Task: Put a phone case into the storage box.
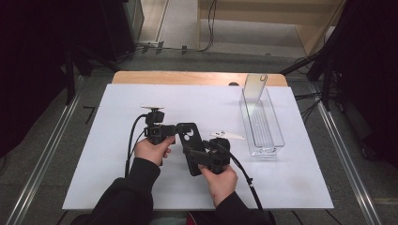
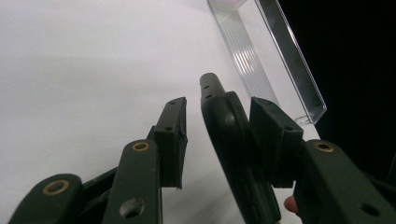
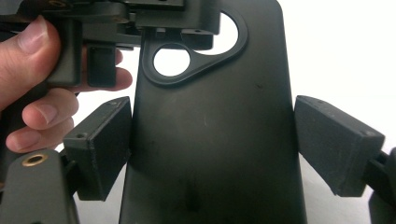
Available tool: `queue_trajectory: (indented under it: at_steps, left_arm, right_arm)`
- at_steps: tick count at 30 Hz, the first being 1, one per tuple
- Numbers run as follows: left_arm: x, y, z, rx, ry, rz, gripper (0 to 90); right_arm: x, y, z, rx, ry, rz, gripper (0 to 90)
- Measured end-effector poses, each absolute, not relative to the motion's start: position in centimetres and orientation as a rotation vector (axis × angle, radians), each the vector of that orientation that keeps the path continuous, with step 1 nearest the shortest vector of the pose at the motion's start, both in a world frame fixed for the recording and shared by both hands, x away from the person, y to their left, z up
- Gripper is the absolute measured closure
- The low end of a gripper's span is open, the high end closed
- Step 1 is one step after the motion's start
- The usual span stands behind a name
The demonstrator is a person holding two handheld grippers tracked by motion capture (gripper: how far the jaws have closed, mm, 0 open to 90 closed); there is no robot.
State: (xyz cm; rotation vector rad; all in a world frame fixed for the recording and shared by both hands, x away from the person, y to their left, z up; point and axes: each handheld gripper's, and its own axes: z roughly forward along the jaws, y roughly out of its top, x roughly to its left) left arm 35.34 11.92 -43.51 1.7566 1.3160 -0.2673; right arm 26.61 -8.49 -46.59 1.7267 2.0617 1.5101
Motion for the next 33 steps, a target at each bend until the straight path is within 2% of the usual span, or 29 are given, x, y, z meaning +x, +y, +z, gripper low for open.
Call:
queue_trajectory:
  at_steps: [3,6,8,20,22,33]
  left_arm:
    - [35.2,12.0,-43.3,1.738,1.311,-0.258,67.1]
    - [35.3,12.1,-43.4,1.726,1.297,-0.292,70.3]
    - [35.2,12.1,-43.3,1.725,1.286,-0.293,76.3]
    - [35.0,12.3,-43.0,1.665,1.282,-0.338,80.7]
    - [35.0,12.3,-43.0,1.637,1.275,-0.379,81.6]
    - [34.7,12.1,-42.5,1.646,1.251,-0.380,82.2]
  right_arm:
    - [26.6,-8.1,-46.7,1.721,2.052,1.523,13.1]
    - [26.6,-7.9,-46.8,1.712,2.055,1.523,13.0]
    - [26.6,-7.9,-46.8,1.696,2.056,1.524,12.9]
    - [26.5,-7.5,-46.8,1.625,2.057,1.502,11.7]
    - [26.5,-7.3,-46.8,1.586,2.055,1.469,11.4]
    - [27.2,-7.8,-46.5,1.495,2.156,1.438,10.6]
